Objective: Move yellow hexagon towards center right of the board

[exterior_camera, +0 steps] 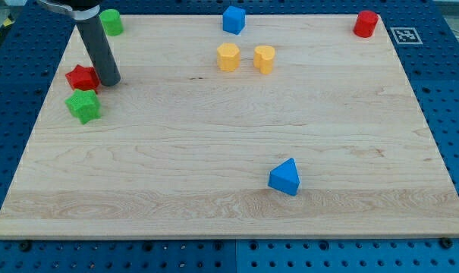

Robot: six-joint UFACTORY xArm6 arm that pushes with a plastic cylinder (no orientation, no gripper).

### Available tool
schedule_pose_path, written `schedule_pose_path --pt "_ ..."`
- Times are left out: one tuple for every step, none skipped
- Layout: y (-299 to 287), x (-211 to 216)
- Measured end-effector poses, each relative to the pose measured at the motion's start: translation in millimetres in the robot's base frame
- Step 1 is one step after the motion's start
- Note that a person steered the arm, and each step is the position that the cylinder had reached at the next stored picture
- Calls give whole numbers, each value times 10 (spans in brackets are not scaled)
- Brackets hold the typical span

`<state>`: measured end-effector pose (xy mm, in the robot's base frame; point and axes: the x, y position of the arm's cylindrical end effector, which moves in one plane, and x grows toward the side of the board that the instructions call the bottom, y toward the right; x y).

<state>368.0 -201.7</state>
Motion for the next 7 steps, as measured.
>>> schedule_pose_path --pt "135 0" --pt "223 0" --pt "358 0" --pt "430 0" --pt "443 0" --pt "678 0" --pt "920 -16"
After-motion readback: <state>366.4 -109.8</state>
